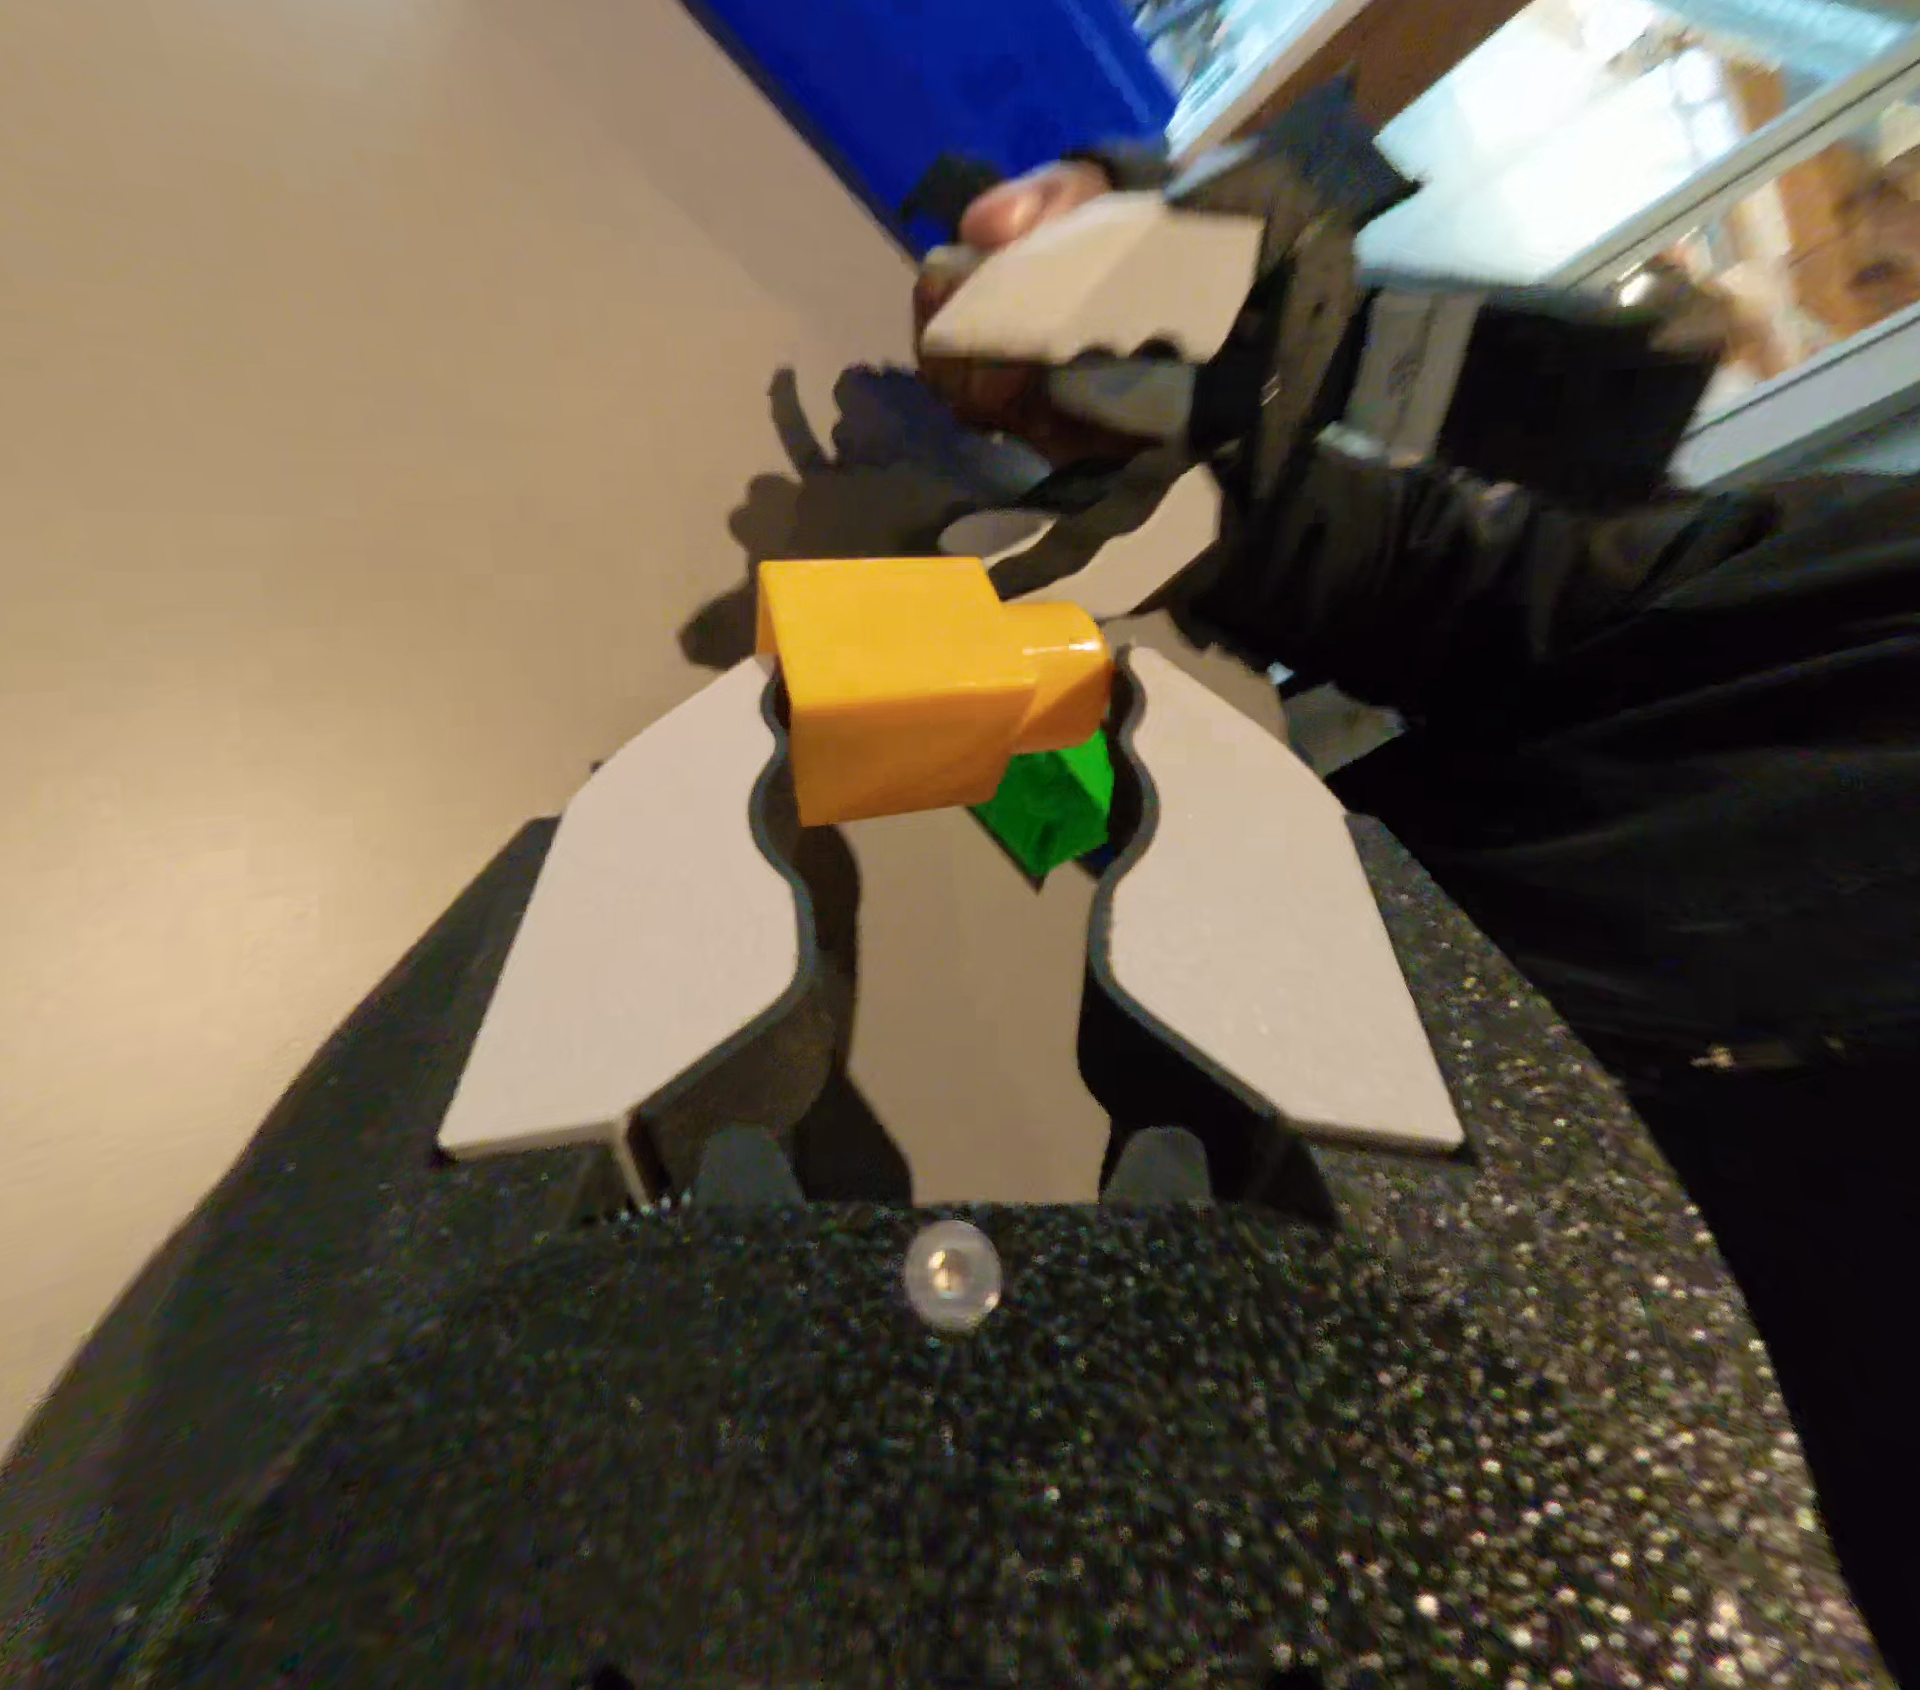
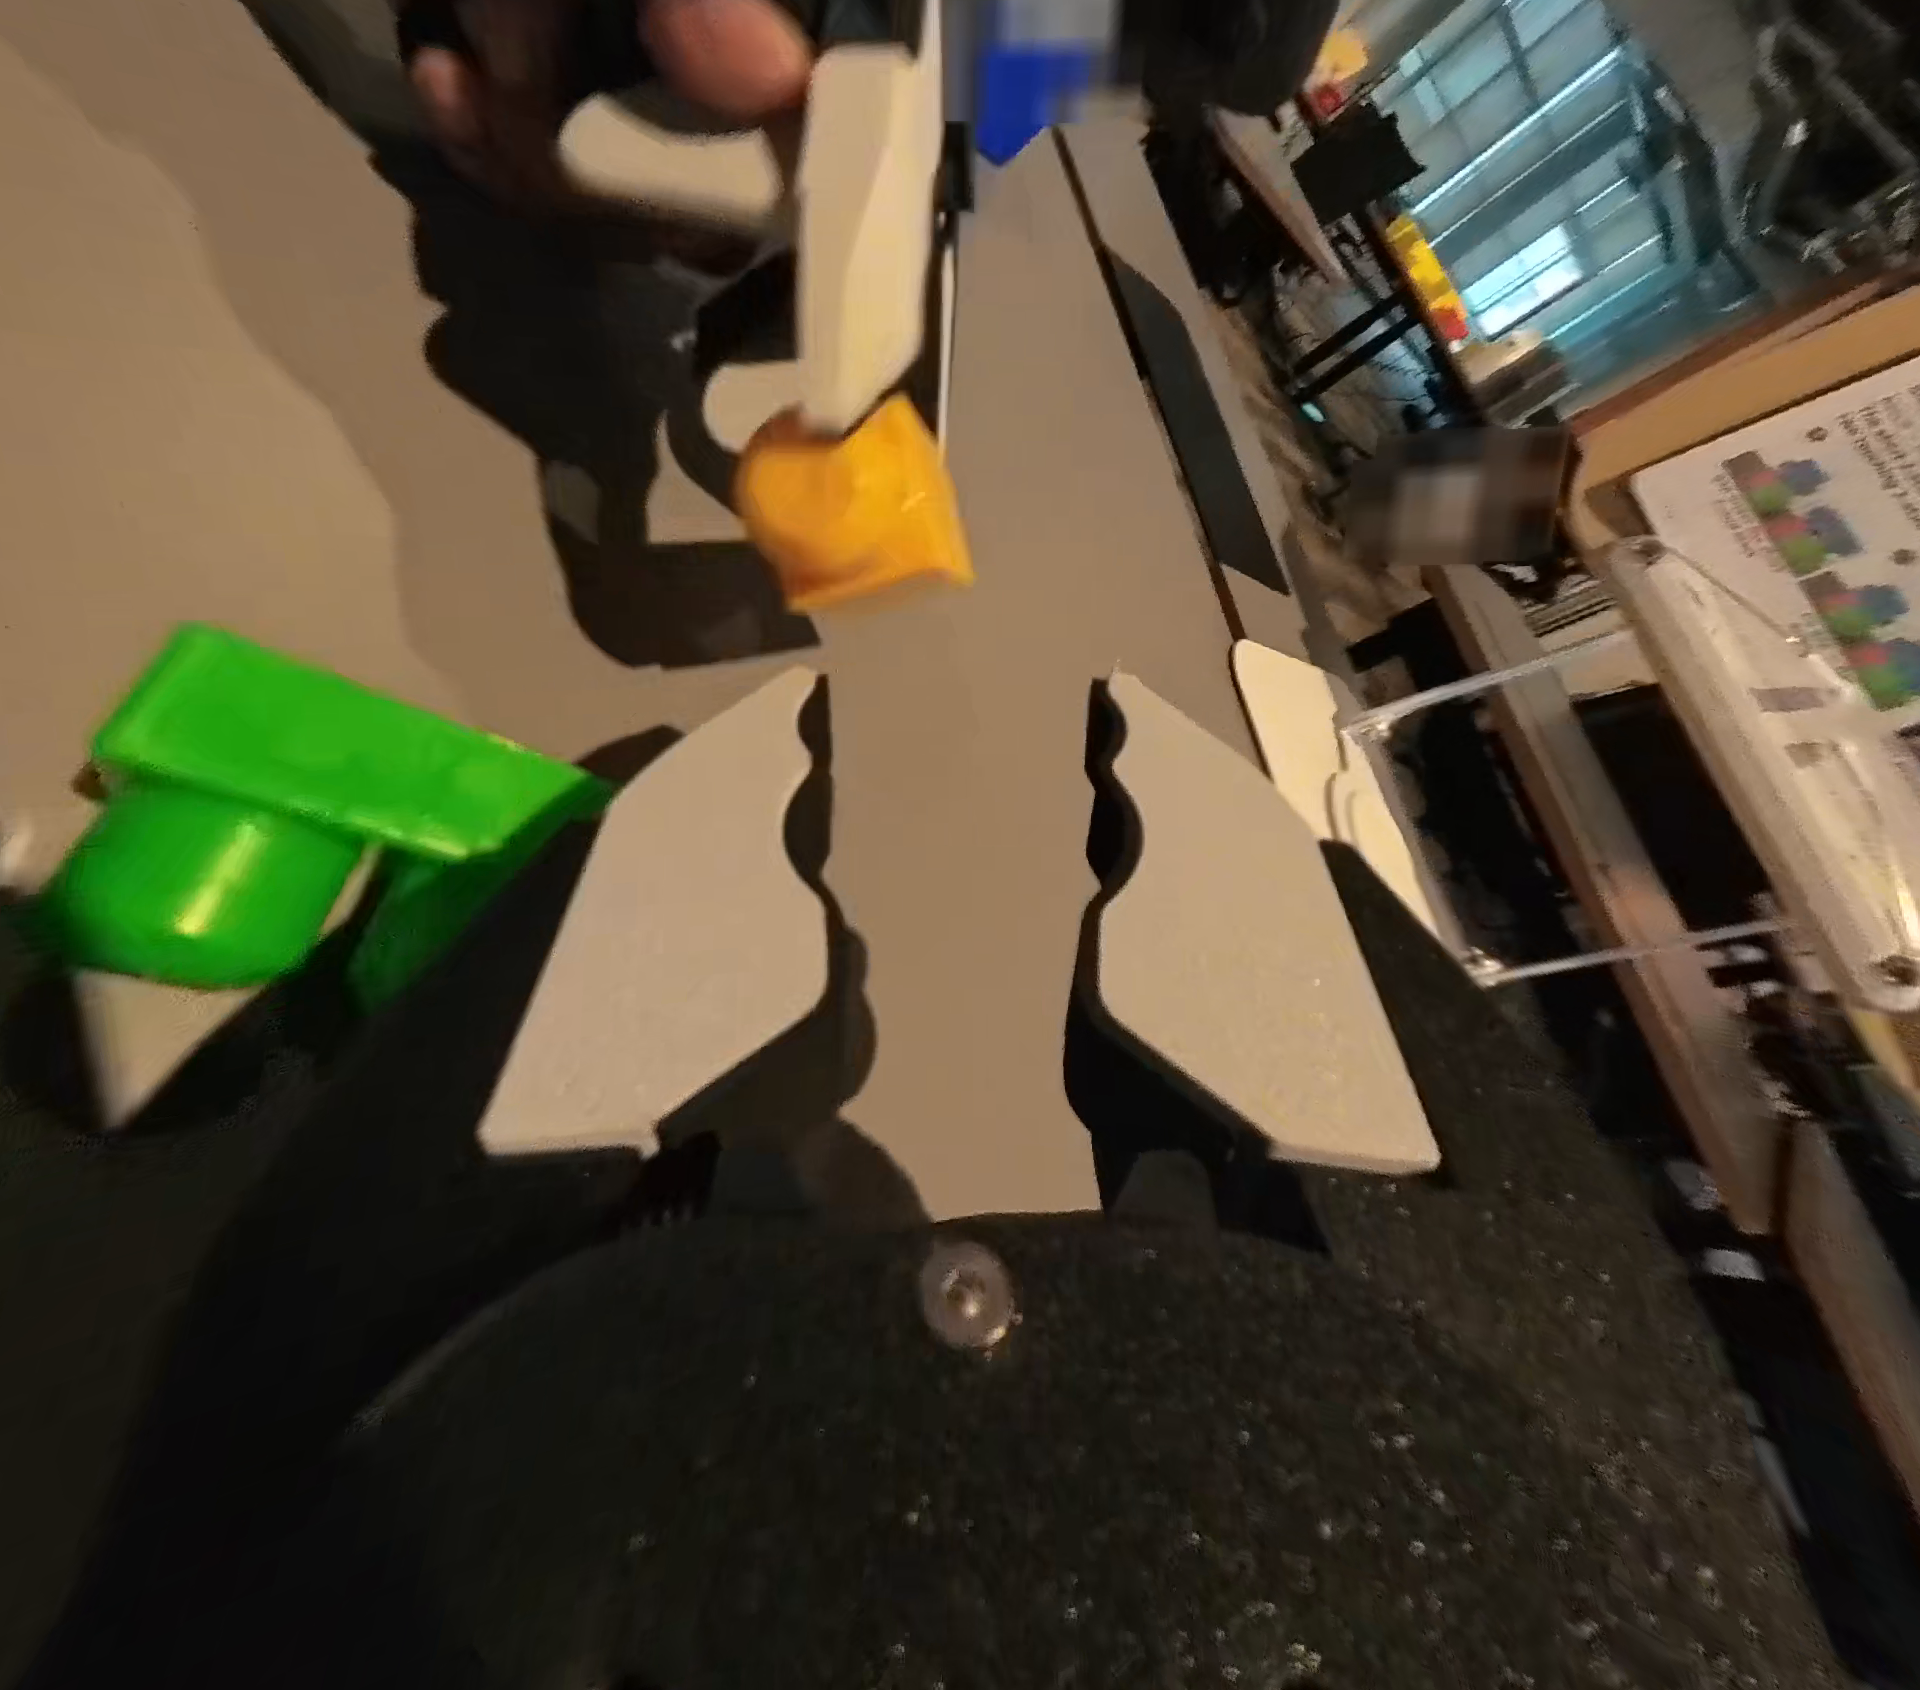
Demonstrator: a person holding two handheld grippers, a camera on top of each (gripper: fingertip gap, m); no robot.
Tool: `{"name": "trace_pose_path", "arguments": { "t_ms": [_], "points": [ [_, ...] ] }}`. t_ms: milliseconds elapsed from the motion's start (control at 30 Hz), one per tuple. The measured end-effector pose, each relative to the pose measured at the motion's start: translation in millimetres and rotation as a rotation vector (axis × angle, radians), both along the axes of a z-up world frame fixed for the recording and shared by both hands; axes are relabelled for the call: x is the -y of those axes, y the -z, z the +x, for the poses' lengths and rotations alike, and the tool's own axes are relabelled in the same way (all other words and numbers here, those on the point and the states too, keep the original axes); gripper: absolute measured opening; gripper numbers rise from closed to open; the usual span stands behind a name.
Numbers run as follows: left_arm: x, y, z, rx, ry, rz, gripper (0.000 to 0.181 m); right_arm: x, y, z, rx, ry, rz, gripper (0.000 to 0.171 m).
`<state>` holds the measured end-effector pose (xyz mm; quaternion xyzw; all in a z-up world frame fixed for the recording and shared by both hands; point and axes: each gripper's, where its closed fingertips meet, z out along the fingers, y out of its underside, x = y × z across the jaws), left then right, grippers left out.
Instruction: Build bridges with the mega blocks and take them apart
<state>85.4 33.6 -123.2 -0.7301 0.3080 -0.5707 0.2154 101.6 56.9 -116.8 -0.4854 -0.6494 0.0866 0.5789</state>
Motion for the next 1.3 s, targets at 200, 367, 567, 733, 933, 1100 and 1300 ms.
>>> {"name": "trace_pose_path", "arguments": {
  "t_ms": [200, 367, 567, 733, 933, 1100, 1300],
  "points": [
    [1.7, -21.8, 6.8, 0.234, 0.019, -0.156, 0.056, 7.7, 7.1, -0.1, 0.009, -0.011, 0.053, 0.045],
    [20.0, -21.9, 21.8, 0.25, 0.106, -0.213, 0.057, 18.8, 5.5, -9.6, 0.006, -0.041, 0.127, 0.043],
    [29.5, -21.8, 24.5, 0.248, 0.168, -0.209, 0.056, 24.1, 3.3, -5.1, 0.006, -0.073, 0.153, 0.034],
    [21.2, -20.9, 23.2, 0.24, 0.116, -0.158, 0.073, 25.1, 2.5, -3.2, -0.011, -0.06, 0.115, 0.033],
    [6.6, -30.0, 10.4, 0.263, 0.043, 0.0, 0.09, 15.0, 7.8, 2.4, -0.021, -0.005, 0.022, 0.034],
    [-7.1, -17.4, 8.0, 0.022, -0.058, 0.415, 0.083, 8.2, 16.2, 4.7, -0.049, 0.051, -0.197, 0.034],
    [-0.4, 11.0, 20.0, -0.227, -0.001, 0.581, 0.068, 12.2, 25.9, 1.3, -0.016, 0.072, -0.329, 0.033]
  ]
}}
